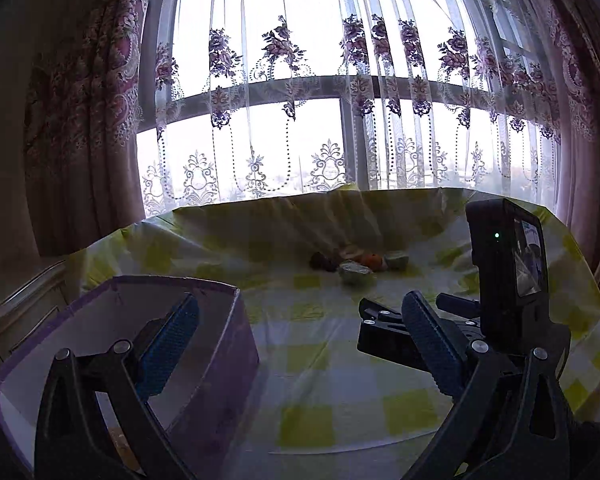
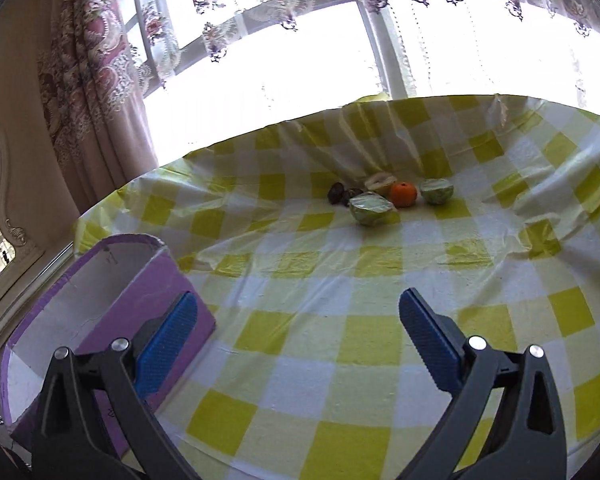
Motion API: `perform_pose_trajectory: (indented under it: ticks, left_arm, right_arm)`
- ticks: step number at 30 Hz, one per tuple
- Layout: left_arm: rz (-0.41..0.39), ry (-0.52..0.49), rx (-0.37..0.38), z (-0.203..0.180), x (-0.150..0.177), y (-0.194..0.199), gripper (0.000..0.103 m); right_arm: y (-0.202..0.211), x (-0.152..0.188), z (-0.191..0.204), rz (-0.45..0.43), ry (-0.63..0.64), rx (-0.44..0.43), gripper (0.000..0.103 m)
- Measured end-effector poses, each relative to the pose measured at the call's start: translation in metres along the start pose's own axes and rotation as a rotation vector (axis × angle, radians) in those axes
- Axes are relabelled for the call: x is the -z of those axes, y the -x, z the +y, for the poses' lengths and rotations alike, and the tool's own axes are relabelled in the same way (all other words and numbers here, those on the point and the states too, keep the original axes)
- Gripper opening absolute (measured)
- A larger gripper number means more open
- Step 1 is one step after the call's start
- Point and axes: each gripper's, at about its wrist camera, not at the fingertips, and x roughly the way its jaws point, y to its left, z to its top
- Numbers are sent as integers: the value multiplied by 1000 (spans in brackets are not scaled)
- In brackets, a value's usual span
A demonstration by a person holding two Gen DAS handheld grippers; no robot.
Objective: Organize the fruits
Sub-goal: 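Move both open tools back toward the remaining fruit on the table, then grasp a plastic-wrapped cabbage half with the right tool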
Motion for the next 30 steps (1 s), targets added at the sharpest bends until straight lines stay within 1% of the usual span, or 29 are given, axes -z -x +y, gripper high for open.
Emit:
perform_pose_trajectory:
  ticks: [2, 4, 7, 11, 13, 15, 18, 21, 24, 26, 29, 30]
  left_arm:
    - [65, 37, 49, -9, 1, -31, 98]
    - [125, 79, 76, -15, 4, -61, 98]
    - [216, 132, 112, -23, 10, -106, 98]
    - [283, 209, 105, -18, 20, -153, 98]
    - [322, 258, 98, -9, 26, -172, 98]
    - [350, 309, 74, -2, 34, -189, 98]
    - [393, 381, 43, 11, 46, -207, 98]
    - [438, 436, 56, 16, 57, -217, 98]
    - [433, 446, 71, 19, 59, -218, 98]
    - [449, 453, 81, 19, 60, -220, 98]
    - [491, 503, 112, 27, 66, -227, 98]
    - [490, 508, 115, 28, 67, -228, 98]
  right_arm:
    - [-6, 0, -25, 5, -32, 57, 101]
    - [-11, 2, -46, 12, -54, 104, 101]
    - [-23, 6, -69, 46, -78, 172, 101]
    - [-34, 8, -89, 72, -97, 219, 101]
    - [-39, 8, -97, 89, -123, 219, 101]
    - [-43, 5, -101, 102, -136, 228, 101]
    - [-54, -1, -103, 131, -112, 240, 101]
    - [-73, -10, -107, 174, -85, 243, 101]
    - [-97, -23, -119, 223, -94, 255, 101]
    - [-113, -33, -125, 237, -86, 273, 101]
    - [-139, -48, -128, 252, -62, 284, 101]
    - [-148, -53, -128, 258, -49, 284, 101]
